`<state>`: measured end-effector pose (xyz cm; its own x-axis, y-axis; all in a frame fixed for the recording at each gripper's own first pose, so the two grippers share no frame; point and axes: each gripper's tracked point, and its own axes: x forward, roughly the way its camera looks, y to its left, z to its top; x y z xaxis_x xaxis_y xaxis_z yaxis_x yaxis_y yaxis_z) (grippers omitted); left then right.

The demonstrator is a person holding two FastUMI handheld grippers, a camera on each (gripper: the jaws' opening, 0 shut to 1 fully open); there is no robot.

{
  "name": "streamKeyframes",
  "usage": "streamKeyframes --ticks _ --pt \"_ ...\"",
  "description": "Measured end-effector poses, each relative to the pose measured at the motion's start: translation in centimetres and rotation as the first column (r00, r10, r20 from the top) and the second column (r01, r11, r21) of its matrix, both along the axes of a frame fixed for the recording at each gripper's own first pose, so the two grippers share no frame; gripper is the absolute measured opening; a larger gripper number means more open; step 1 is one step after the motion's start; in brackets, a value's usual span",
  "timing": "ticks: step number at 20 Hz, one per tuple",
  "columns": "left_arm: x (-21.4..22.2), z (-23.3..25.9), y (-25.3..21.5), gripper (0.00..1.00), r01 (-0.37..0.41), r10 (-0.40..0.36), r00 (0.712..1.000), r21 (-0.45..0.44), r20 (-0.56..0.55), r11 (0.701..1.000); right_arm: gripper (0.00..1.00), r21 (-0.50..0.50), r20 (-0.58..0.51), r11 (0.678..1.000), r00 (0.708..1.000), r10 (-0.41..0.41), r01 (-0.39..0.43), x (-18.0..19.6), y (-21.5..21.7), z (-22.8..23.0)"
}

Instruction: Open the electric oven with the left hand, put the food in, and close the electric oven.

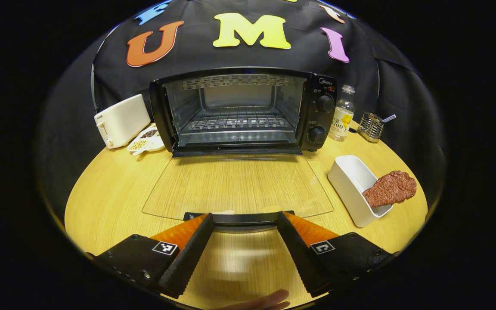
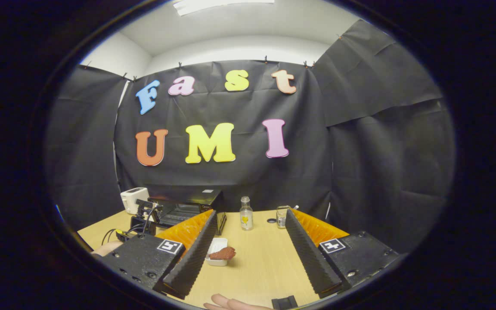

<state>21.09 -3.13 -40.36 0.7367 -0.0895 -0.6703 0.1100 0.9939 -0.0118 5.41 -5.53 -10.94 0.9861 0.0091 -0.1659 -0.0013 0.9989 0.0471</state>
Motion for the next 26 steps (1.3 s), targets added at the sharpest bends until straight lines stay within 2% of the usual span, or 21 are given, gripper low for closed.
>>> streamKeyframes --ticks 2,3,4,6,8,9,11,14,18,20,24,26 --pt "0.0 0.4 0.1 0.96 -0.004 0.004 1.000 -0.003 0.015 1.000 1.00 0.008 -0.010 1.000 1.000 -0.003 0.003 0.2 -0.1 -0.4" --pt "0.1 0.7 0.0 0.96 -0.008 0.009 1.000 -0.010 0.029 1.000 0.96 0.011 -0.017 1.000 1.000 -0.001 0.002 0.3 -0.2 -0.7" --pt "-0.3 0.8 -0.2 0.96 -0.005 0.006 1.000 -0.024 0.024 1.000 1.00 0.018 -0.022 1.000 1.000 -0.001 0.001 0.5 -0.2 -1.0" --pt "-1.2 1.7 -0.9 0.94 0.003 -0.002 0.999 -0.045 0.034 0.999 1.00 0.029 -0.044 1.000 0.999 0.012 -0.010 1.2 -0.1 -1.7" --pt "-1.7 3.8 -0.5 0.93 -0.016 0.018 0.996 -0.023 0.092 1.000 1.00 0.037 -0.087 0.999 0.996 0.036 -0.033 2.2 0.2 -3.1" --pt "-2.0 5.3 -0.5 0.93 -0.022 0.024 0.991 -0.016 0.133 1.000 0.96 0.045 -0.111 0.998 0.993 0.050 -0.045 2.7 0.2 -3.8" --pt "-3.1 8.3 -0.9 0.93 -0.021 0.024 0.977 -0.016 0.210 1.000 1.00 0.059 -0.173 0.997 0.983 0.064 -0.055 4.1 0.0 -5.7" --pt "-5.0 12.8 -1.3 0.93 -0.025 0.032 0.952 -0.026 0.306 0.999 1.00 0.096 -0.273 0.993 0.957 0.094 -0.070 5.9 -0.2 -9.1" --pt "-7.4 19.6 -0.7 0.94 -0.065 0.060 0.887 -0.006 0.459 0.998 0.99 0.177 -0.408 0.977 0.894 0.186 -0.122 7.6 0.8 -13.7" --pt "-8.8 21.8 -0.7 0.94 -0.064 0.067 0.868 -0.022 0.492 0.998 0.99 0.218 -0.466 0.965 0.854 0.232 -0.143 8.6 1.5 -15.8" --pt "-10.8 26.1 1.2 0.94 -0.120 0.112 0.807 -0.024 0.580 0.992 0.96 0.333 -0.577 0.935 0.757 0.305 -0.123 10.7 2.4 -20.0" --pt "-12.1 27.7 1.8 0.94 -0.134 0.123 0.783 -0.028 0.609 0.991 0.93 0.435 -0.611 0.894 0.695 0.378 -0.104 11.6 3.7 -21.7"
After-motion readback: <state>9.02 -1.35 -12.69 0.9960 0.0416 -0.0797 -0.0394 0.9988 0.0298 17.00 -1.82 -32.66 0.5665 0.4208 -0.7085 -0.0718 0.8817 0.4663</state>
